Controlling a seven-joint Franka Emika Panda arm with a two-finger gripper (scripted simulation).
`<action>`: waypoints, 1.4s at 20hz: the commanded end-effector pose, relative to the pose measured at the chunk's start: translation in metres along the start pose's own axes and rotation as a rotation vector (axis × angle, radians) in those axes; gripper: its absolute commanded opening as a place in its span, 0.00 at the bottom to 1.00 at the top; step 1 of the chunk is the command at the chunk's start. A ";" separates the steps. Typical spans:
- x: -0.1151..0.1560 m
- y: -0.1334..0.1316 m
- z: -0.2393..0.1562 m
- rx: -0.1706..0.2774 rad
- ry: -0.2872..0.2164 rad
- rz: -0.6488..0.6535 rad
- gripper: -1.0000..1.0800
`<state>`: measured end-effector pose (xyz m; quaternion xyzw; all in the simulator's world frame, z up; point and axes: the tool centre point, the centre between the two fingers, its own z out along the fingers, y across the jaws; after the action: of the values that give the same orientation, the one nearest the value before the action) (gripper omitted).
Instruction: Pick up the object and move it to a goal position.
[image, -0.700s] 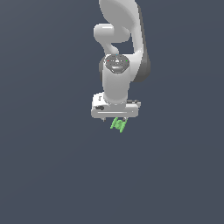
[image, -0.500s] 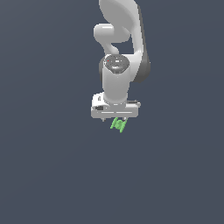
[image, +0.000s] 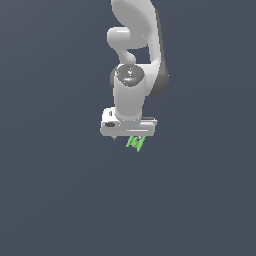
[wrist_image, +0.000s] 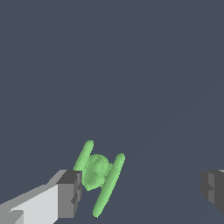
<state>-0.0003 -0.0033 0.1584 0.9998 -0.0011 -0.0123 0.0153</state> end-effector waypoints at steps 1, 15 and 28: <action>0.000 -0.001 0.001 0.000 0.000 0.003 0.96; -0.024 -0.024 0.034 0.017 0.009 0.162 0.96; -0.063 -0.048 0.073 0.034 0.017 0.383 0.96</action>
<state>-0.0615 0.0411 0.0880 0.9833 -0.1821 -0.0016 0.0012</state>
